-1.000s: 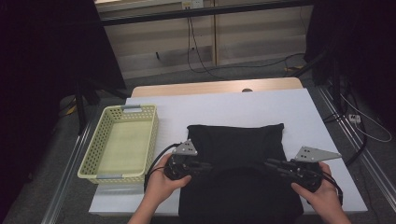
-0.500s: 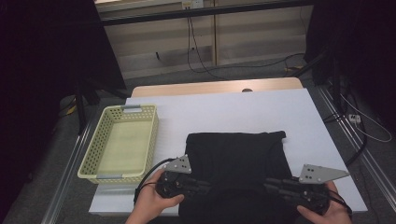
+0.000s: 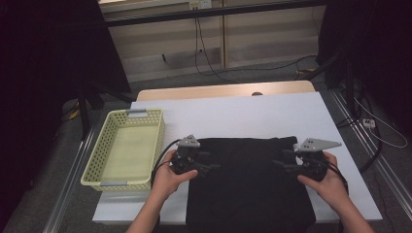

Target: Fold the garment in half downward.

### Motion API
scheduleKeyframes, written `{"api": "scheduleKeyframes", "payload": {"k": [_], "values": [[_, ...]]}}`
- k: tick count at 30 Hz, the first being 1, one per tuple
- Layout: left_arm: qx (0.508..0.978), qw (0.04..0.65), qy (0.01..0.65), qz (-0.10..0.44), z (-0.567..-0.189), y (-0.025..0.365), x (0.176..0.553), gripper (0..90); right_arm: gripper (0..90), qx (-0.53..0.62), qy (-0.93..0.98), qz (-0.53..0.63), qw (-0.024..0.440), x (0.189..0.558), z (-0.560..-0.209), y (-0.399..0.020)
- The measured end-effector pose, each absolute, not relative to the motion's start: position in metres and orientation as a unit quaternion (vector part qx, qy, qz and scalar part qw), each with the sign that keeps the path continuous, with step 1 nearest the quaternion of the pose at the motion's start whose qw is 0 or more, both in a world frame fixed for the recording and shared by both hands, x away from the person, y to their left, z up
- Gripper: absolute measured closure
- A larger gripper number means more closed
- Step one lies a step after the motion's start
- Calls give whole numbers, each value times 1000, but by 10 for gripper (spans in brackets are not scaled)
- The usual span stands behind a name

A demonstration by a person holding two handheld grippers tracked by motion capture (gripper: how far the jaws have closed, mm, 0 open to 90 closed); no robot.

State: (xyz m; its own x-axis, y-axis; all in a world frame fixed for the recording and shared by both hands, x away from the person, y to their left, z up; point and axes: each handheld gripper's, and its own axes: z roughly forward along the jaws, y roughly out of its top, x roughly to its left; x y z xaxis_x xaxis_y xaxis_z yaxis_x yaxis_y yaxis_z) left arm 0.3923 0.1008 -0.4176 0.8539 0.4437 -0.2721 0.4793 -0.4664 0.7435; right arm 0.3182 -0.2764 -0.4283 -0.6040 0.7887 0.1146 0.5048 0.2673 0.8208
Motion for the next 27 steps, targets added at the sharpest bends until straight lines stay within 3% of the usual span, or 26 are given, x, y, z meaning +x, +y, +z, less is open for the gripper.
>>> {"api": "scheduleKeyframes", "payload": {"k": [7,13,27], "values": [[855,430,290,9,-417,95,434,292,436,441,774,409,196,374,-431,-292],[853,408,324,36,-429,98,468,289,426,484,751,405,196,404,-444,-301],[854,387,345,46,-456,106,478,377,424,495,768,380,142,397,-461,-308]]}}
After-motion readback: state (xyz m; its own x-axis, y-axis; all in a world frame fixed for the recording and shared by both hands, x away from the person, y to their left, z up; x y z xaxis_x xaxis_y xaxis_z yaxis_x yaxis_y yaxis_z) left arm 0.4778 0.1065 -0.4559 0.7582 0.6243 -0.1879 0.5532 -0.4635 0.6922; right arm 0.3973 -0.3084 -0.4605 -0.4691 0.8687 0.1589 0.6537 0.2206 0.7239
